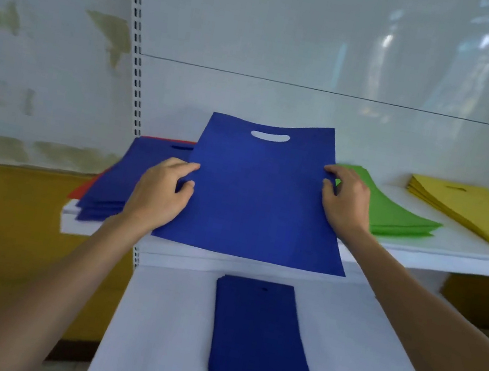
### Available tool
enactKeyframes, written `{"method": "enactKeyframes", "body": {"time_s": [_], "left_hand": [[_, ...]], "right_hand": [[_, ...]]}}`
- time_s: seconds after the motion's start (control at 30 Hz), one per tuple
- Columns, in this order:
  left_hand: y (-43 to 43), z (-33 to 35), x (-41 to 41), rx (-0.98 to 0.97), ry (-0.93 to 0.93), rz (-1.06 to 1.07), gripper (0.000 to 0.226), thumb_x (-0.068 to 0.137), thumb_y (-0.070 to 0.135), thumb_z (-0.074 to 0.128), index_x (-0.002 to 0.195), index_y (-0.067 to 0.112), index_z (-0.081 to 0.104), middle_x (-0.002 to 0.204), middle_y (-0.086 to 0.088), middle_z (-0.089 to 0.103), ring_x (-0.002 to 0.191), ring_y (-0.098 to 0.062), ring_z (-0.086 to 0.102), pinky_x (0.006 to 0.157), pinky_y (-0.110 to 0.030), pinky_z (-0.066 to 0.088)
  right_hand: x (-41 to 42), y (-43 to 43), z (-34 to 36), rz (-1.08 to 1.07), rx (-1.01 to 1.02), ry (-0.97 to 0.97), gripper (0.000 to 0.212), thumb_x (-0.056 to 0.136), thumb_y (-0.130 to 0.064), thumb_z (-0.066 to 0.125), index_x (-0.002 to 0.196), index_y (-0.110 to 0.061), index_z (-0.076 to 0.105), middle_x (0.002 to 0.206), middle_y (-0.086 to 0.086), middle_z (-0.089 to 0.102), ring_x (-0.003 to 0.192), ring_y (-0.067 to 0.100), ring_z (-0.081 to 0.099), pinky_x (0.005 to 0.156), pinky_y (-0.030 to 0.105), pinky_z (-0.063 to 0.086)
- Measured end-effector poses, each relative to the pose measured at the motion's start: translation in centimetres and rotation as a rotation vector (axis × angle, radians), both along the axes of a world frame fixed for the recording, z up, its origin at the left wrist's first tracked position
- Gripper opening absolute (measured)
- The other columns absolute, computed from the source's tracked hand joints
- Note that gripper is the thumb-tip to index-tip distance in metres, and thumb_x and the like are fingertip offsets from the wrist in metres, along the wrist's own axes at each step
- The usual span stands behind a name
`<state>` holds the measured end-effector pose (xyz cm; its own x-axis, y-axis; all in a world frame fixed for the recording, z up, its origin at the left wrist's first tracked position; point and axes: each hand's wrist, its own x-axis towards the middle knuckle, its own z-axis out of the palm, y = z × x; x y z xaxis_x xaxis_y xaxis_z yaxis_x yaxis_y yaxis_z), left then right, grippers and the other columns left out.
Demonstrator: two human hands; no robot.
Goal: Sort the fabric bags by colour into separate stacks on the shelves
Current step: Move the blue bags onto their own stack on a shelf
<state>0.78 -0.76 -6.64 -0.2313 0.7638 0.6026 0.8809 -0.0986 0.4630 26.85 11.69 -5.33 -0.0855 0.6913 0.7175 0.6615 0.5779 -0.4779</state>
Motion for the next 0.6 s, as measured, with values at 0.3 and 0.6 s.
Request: {"method": "enactKeyframes", "body": {"time_s": [0.3, 0.6], "left_hand": [[-2.7, -7.4, 16.6, -0.146, -0.002, -0.239, 0.042, 0.093, 0.015, 0.048, 0.135, 0.011, 0.047, 0.131, -0.002, 0.05, 0.115, -0.02, 0.05, 0.095, -0.028, 0.039], [-5.6, -19.9, 24.6, -0.586, -0.096, -0.393, 0.044, 0.094, 0.016, 0.049, 0.137, 0.012, 0.044, 0.124, -0.004, 0.053, 0.111, -0.019, 0.051, 0.093, -0.028, 0.042]], "right_hand": [[18.4, -8.7, -7.9, -0.232, -0.252, -0.084, 0.032, 0.092, -0.004, 0.049, 0.122, -0.003, 0.058, 0.12, 0.014, 0.058, 0.099, 0.028, 0.056, 0.084, 0.022, 0.035], [27.2, -14.1, -19.6, -0.329, -0.619, -0.157, 0.027, 0.09, -0.002, 0.051, 0.114, -0.003, 0.062, 0.115, 0.014, 0.063, 0.101, 0.028, 0.057, 0.08, 0.025, 0.036]]}}
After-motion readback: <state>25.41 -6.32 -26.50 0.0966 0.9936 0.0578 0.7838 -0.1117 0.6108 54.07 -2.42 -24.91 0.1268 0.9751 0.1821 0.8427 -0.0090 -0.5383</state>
